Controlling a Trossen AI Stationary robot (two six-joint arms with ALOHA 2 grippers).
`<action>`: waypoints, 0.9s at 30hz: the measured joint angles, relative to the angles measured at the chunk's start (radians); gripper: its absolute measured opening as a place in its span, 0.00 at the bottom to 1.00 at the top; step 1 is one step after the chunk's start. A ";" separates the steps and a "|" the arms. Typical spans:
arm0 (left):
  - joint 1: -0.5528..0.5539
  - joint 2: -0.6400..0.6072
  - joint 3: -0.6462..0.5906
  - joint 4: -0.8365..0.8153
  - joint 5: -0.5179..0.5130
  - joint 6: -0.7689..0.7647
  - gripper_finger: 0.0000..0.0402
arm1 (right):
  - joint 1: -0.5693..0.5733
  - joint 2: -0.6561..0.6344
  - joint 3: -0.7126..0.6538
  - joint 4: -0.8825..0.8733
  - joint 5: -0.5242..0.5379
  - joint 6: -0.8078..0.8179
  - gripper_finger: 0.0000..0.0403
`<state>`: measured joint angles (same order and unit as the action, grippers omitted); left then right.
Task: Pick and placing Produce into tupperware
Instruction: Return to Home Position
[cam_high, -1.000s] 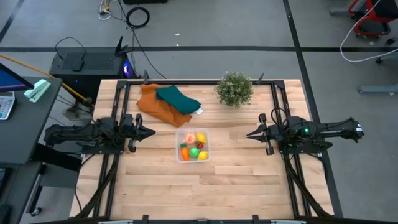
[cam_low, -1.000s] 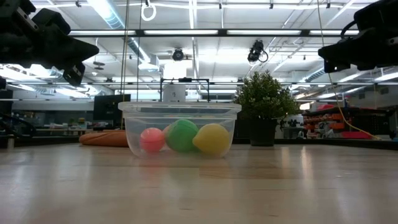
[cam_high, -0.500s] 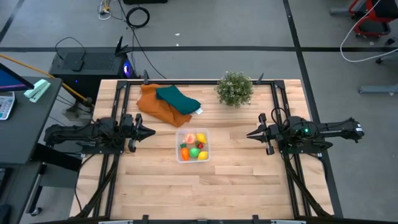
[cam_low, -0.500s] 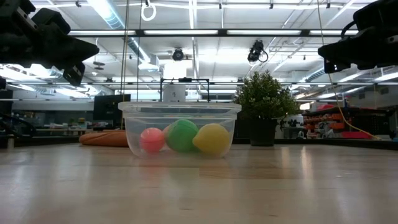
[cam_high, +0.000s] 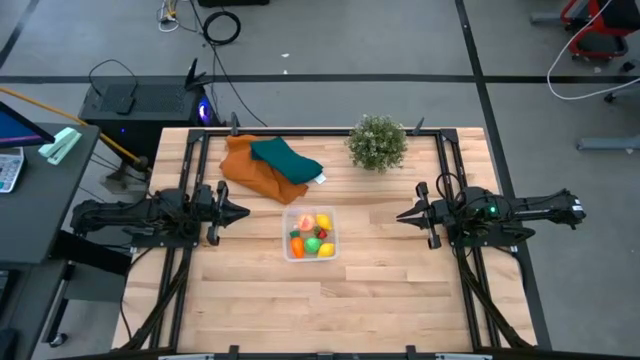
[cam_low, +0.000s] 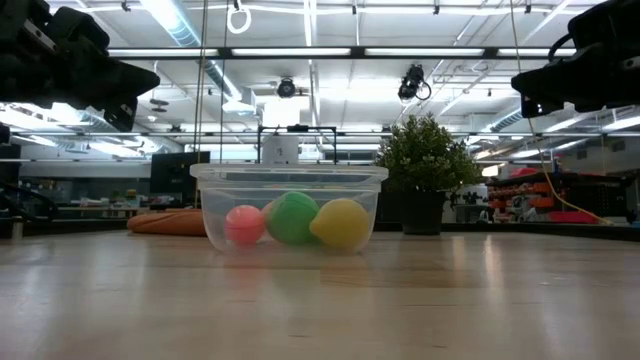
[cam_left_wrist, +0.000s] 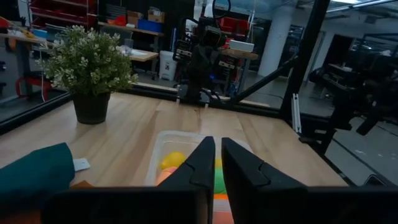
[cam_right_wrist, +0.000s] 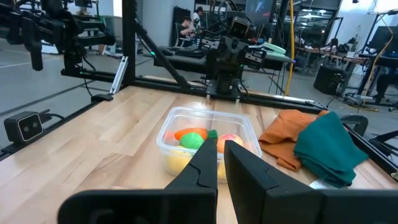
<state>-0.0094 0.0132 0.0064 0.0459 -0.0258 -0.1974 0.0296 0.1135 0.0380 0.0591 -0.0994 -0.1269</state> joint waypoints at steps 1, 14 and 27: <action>0.000 0.000 0.000 0.000 0.000 0.000 0.09 | 0.000 0.000 0.000 0.000 0.000 0.000 0.00; 0.000 0.000 0.000 0.002 0.000 0.000 0.06 | 0.000 0.000 0.000 0.000 0.001 0.001 0.00; 0.000 0.000 0.000 0.002 0.000 0.000 0.07 | 0.000 0.000 0.000 0.000 0.004 0.001 0.00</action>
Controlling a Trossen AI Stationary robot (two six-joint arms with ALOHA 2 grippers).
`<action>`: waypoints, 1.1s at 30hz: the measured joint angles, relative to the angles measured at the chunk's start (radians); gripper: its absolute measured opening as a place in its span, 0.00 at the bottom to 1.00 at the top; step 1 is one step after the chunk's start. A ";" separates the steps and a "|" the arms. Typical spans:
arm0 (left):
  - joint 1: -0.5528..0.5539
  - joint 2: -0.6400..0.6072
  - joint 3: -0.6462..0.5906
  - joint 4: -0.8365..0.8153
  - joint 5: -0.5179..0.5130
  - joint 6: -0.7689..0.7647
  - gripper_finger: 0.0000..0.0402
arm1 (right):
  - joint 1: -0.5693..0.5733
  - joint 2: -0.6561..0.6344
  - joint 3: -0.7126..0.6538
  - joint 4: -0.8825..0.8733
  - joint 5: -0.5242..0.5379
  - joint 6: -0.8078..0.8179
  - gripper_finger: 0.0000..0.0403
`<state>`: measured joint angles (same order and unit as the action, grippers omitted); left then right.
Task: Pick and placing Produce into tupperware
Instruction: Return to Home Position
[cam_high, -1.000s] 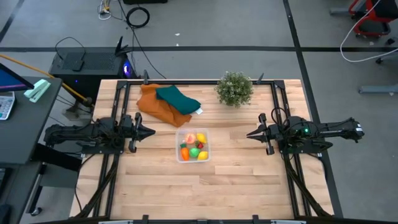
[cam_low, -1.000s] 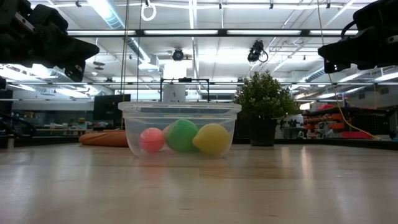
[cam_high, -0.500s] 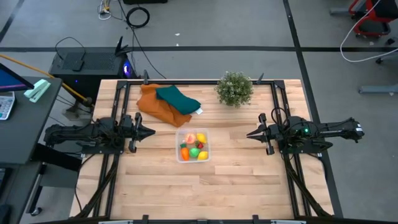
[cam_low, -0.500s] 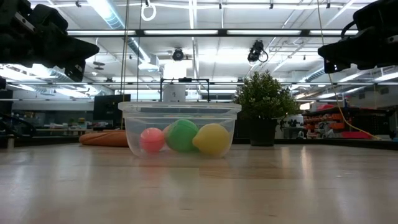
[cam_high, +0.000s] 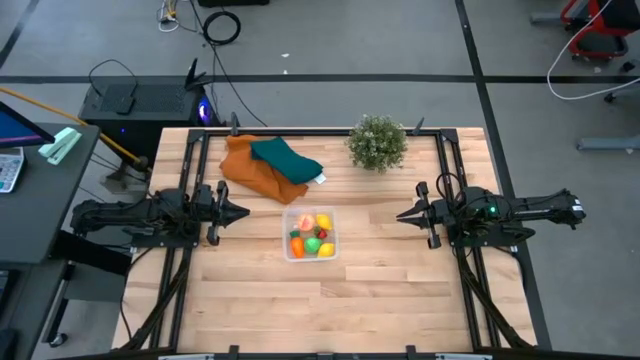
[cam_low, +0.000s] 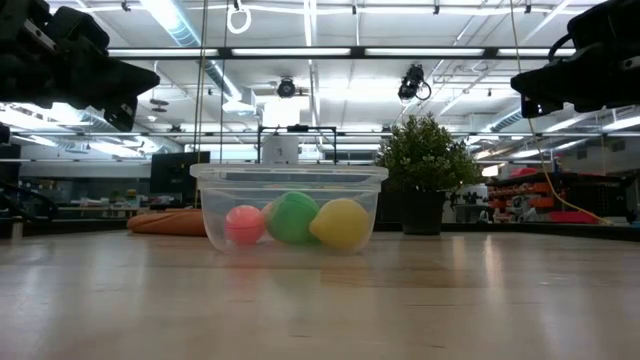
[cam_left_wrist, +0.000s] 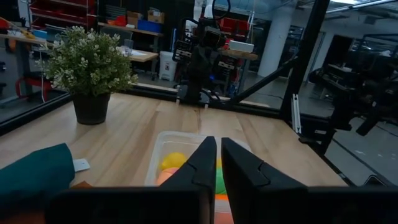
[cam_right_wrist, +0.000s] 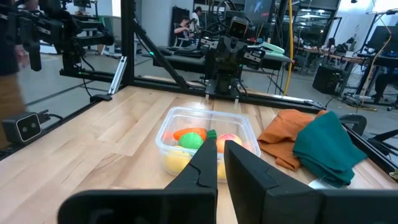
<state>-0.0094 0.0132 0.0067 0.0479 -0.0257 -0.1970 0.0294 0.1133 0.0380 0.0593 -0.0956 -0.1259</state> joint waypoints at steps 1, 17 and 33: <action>0.000 0.000 0.000 0.000 0.000 0.000 0.07 | 0.000 0.000 0.000 0.000 0.000 0.000 0.00; 0.000 0.000 0.000 0.000 0.000 0.000 0.09 | 0.000 0.000 0.000 0.000 -0.001 0.000 0.00; 0.000 0.000 0.000 0.000 0.000 0.000 0.08 | 0.000 0.000 0.001 0.000 -0.005 0.000 0.00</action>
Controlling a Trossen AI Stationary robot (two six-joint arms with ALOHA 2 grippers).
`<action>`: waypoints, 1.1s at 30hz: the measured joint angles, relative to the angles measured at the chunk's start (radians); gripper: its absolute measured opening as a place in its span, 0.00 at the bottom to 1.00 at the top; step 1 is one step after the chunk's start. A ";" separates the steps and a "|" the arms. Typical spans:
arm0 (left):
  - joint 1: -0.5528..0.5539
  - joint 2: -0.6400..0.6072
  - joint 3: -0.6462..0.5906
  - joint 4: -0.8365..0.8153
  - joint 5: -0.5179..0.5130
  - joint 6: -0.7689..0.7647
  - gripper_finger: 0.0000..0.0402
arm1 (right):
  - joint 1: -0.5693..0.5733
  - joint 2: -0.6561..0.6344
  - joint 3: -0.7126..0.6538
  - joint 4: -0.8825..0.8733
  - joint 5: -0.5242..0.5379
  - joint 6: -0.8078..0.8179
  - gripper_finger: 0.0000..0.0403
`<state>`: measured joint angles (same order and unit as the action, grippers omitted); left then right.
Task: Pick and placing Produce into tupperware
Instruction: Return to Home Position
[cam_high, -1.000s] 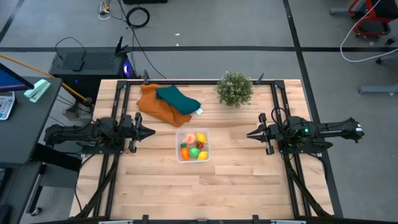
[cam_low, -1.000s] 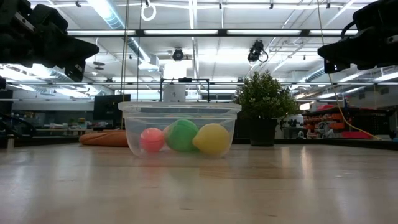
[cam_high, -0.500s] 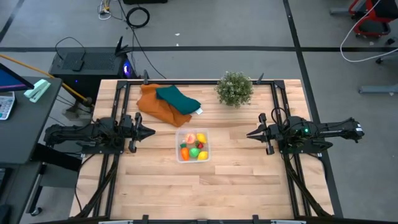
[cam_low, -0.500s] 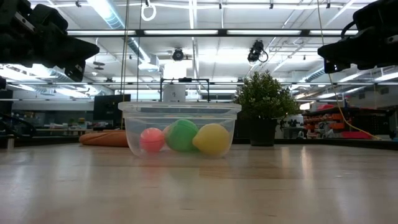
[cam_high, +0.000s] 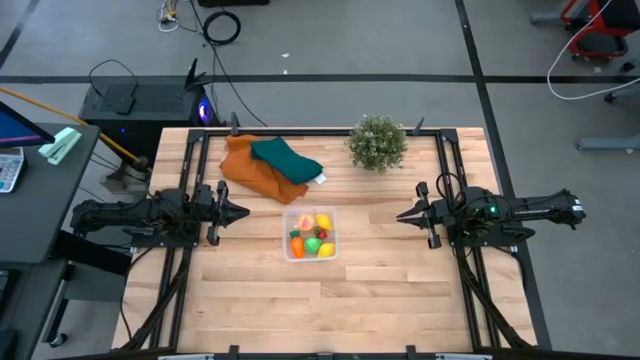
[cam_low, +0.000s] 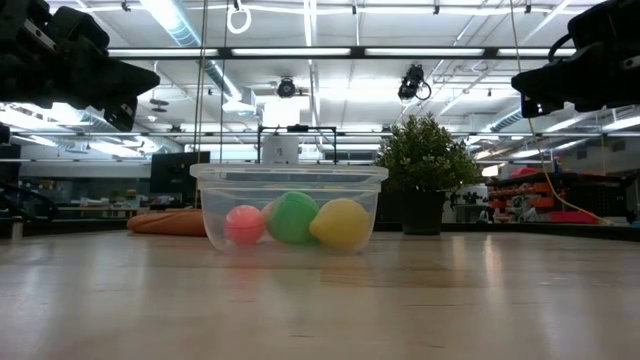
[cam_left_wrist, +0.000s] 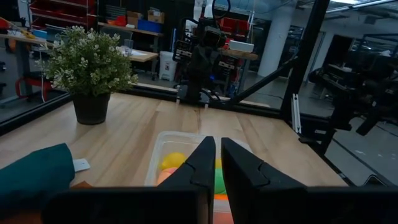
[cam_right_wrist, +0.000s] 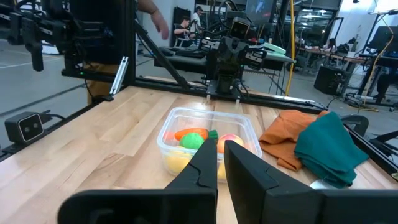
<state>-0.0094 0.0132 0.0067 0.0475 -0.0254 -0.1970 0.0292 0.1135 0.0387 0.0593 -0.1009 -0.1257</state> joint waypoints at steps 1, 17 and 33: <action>0.000 0.000 0.000 0.000 0.000 0.000 0.09 | 0.000 0.000 0.000 0.000 0.000 0.000 0.00; 0.000 0.000 0.000 0.000 0.000 0.000 0.07 | 0.000 0.000 0.000 0.000 0.001 0.000 0.00; 0.000 0.000 0.000 0.000 0.000 0.000 0.06 | 0.000 0.000 0.000 0.000 0.002 -0.001 0.00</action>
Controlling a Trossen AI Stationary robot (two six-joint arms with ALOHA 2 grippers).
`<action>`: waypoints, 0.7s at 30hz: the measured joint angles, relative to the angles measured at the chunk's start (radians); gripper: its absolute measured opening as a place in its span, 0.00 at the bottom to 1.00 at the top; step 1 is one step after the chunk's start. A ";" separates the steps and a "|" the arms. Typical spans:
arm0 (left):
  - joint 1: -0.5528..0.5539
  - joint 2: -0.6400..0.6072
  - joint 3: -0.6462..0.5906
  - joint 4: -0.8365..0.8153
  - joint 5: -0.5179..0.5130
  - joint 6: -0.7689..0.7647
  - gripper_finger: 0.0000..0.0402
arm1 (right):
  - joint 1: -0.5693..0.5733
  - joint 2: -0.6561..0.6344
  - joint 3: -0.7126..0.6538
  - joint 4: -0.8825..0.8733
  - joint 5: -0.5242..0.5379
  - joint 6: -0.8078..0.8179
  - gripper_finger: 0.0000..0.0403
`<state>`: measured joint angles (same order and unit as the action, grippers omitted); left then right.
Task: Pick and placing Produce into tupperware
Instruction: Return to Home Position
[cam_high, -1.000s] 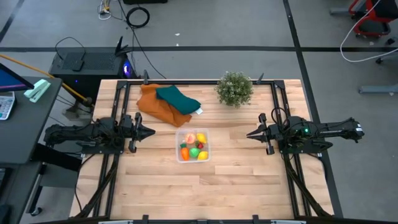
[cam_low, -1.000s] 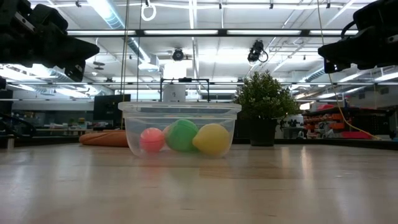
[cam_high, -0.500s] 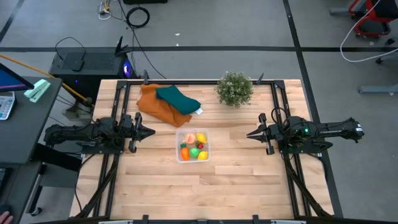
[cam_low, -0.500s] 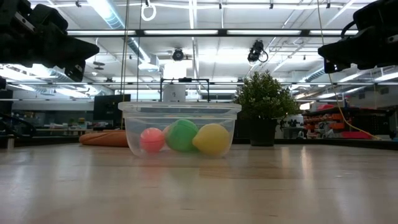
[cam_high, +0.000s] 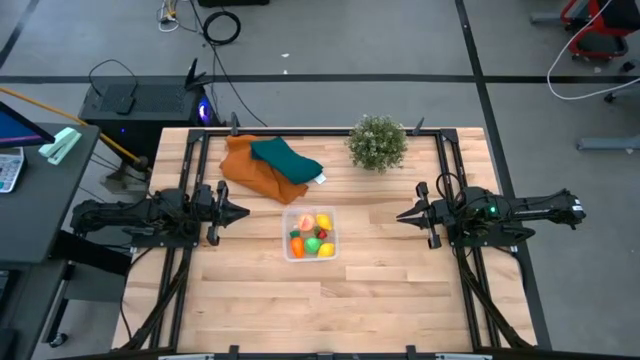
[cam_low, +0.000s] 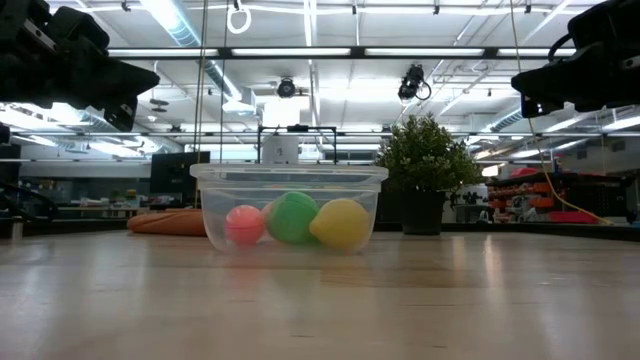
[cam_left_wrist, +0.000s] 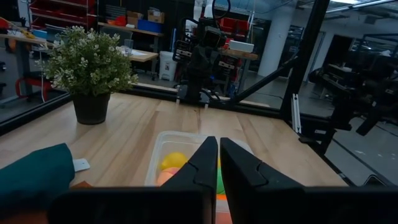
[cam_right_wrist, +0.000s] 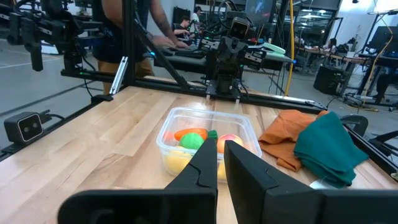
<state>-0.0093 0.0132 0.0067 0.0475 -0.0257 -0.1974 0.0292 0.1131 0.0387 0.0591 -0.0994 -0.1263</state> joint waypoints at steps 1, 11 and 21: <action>0.000 0.000 0.000 0.000 0.000 0.000 0.06 | 0.000 0.000 0.000 0.000 0.000 0.000 0.00; 0.000 0.000 0.000 0.000 0.000 0.000 0.09 | 0.000 0.000 0.000 0.000 0.000 0.000 0.00; 0.000 0.000 0.000 0.000 0.000 0.001 0.06 | 0.000 0.000 0.000 0.000 0.006 -0.001 0.00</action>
<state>-0.0093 0.0129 0.0067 0.0475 -0.0254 -0.1969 0.0296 0.1131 0.0387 0.0590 -0.0933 -0.1268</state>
